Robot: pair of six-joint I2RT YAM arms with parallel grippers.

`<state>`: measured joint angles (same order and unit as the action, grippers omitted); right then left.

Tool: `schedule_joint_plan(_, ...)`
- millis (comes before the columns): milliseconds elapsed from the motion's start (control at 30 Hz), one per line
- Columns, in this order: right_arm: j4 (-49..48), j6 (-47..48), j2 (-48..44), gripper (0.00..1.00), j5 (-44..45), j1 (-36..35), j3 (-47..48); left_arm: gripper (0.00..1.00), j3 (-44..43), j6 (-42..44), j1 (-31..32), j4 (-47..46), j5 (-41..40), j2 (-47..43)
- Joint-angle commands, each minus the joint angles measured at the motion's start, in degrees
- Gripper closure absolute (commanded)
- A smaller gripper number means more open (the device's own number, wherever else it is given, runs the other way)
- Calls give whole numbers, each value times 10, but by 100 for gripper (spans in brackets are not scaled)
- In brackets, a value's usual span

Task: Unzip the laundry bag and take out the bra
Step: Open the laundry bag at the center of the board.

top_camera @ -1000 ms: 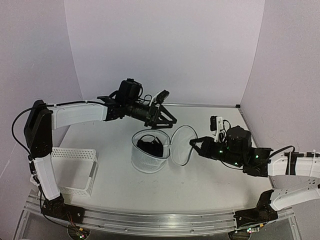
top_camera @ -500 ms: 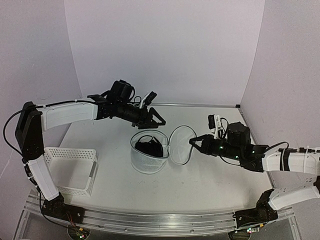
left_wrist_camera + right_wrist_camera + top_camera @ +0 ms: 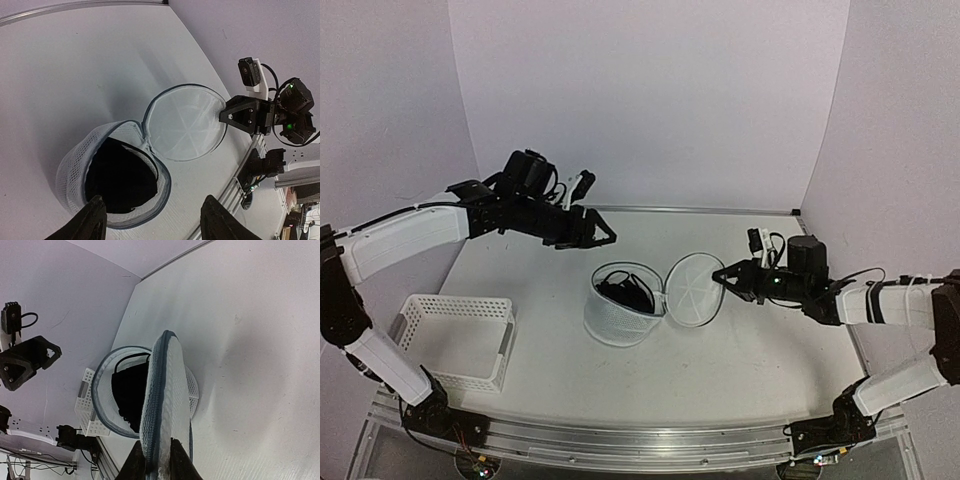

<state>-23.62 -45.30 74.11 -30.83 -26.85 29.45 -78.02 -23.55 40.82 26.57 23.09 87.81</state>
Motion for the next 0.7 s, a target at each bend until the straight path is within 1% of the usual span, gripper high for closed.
schedule_joint_plan(0, -31, -5, 35, 75, -41, 18, 10, 35, 30, 11, -1, 38, -104, -60)
schedule_joint_plan(167, -25, 0, 55, 65, -31, 26, 21, 35, 75, -16, -1, 58, -178, -119)
schedule_joint_plan(267, 26, 28, 50, 59, 3, 28, 37, 34, 106, -45, -1, 70, -209, -157)
schedule_joint_plan(333, 79, 58, 41, 54, 45, 28, 52, 34, 131, -76, -1, 77, -245, -183)
schedule_joint_plan(467, 183, 128, 17, 45, 163, 28, 82, 33, 184, -151, -1, 92, -282, -239)
schedule_joint_plan(533, 210, 148, 3, 38, 214, 27, 94, 33, 209, -198, -1, 105, -313, -274)
schedule_joint_plan(667, 235, 178, -23, 33, 291, 28, 109, 31, 254, -278, -1, 119, -367, -331)
